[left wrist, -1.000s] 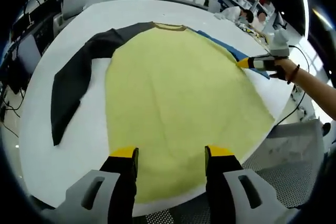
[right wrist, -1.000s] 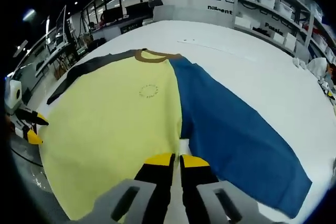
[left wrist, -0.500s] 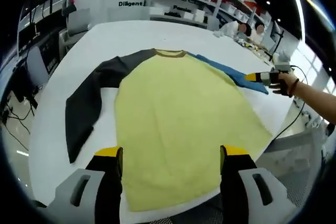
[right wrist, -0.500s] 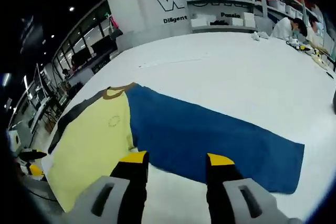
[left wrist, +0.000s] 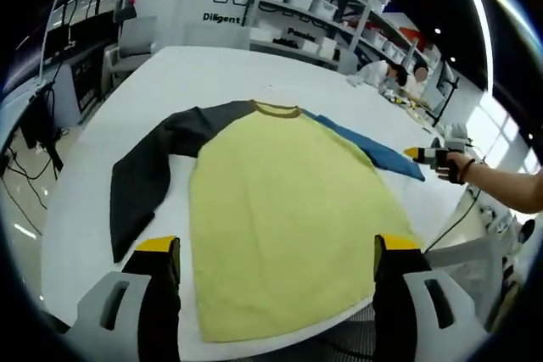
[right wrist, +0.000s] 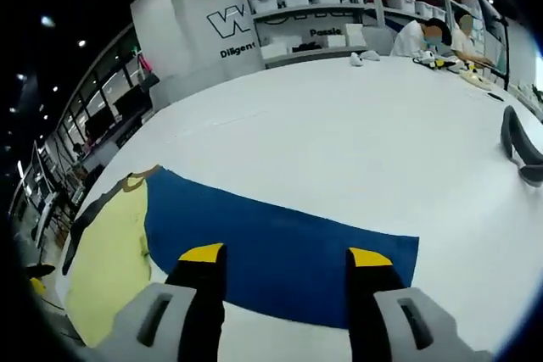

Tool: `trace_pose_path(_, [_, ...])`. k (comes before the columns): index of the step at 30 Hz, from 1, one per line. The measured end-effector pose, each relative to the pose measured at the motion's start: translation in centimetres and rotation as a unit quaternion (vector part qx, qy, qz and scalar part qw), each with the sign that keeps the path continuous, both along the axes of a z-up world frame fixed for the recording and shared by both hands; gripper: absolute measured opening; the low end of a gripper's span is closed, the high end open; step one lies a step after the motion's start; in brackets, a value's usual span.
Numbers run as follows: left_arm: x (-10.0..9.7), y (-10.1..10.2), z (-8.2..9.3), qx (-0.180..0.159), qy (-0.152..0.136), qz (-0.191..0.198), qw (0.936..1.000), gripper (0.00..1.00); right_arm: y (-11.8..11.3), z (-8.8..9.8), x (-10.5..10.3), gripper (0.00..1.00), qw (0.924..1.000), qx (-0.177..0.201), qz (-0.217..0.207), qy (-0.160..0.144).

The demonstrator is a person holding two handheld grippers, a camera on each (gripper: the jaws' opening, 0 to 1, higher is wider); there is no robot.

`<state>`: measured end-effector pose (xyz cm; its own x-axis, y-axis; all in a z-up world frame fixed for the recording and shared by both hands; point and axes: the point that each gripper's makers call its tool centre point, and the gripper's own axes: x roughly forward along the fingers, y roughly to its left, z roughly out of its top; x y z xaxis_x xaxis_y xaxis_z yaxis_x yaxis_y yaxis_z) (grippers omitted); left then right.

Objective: Fold the garment on the visible template until the final outline fits inside the template.

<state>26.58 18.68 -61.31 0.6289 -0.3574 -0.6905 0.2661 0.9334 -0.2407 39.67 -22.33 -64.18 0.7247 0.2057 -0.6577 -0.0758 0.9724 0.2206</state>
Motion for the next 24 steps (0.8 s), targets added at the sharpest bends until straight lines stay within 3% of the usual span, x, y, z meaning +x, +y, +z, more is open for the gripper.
trace_pose_path(1, [0.1,0.1,0.2,-0.006,-0.003,0.005,1.0,0.99,-2.5,0.0,0.0,0.52,0.9992,0.013,-0.037,-0.004])
trace_pose_path(2, [0.2,0.4,0.8,-0.008,-0.012,0.008,0.9999,0.99,-3.5,0.0,-0.2,0.53,0.9985,0.015,-0.053,-0.002])
trace_pose_path(6, [0.3,0.5,1.5,-0.025,-0.019,0.018,0.9993,0.99,-6.5,0.2,0.0,0.54,0.9971,-0.003,-0.075,-0.009])
trace_pose_path(7, [0.3,0.6,1.6,-0.027,-0.021,0.021,0.9992,0.99,-8.1,0.2,0.5,0.55,0.9965,-0.025,-0.078,-0.016])
trace_pose_path(8, [0.2,0.6,1.7,-0.022,-0.024,0.016,0.9994,0.99,-8.4,0.4,0.7,0.56,0.9964,-0.031,-0.076,-0.023])
trace_pose_path(10, [0.0,0.9,1.9,0.025,-0.028,-0.004,0.9993,0.99,-9.6,0.6,1.2,0.58,0.9954,-0.056,-0.07,-0.035])
trace_pose_path(13, [-0.4,0.9,1.9,0.021,-0.026,0.001,0.9994,0.99,-11.4,-0.1,1.6,0.58,0.9936,-0.075,-0.081,-0.021])
trace_pose_path(17, [-0.5,0.9,1.9,0.022,-0.024,0.002,0.9995,0.99,-11.7,-0.4,1.5,0.58,0.9934,-0.074,-0.086,-0.017])
trace_pose_path(18, [-0.7,1.1,1.9,0.023,-0.023,0.004,0.9995,0.99,-12.1,-1.0,1.2,0.58,0.9927,-0.059,-0.105,-0.006])
trace_pose_path(21, [-1.1,1.4,2.2,0.022,-0.023,0.008,0.9994,0.99,-13.2,-1.7,0.6,0.57,0.9901,-0.07,-0.121,0.007])
trace_pose_path(23, [-1.3,2.1,2.2,0.026,-0.024,0.013,0.9993,0.99,-13.8,-2.2,-0.3,0.55,0.987,-0.04,-0.154,0.017])
trace_pose_path(24, [-1.4,2.2,2.1,0.029,-0.023,0.014,0.9992,0.99,-13.8,-2.0,-0.4,0.53,0.9873,-0.046,-0.151,0.015])
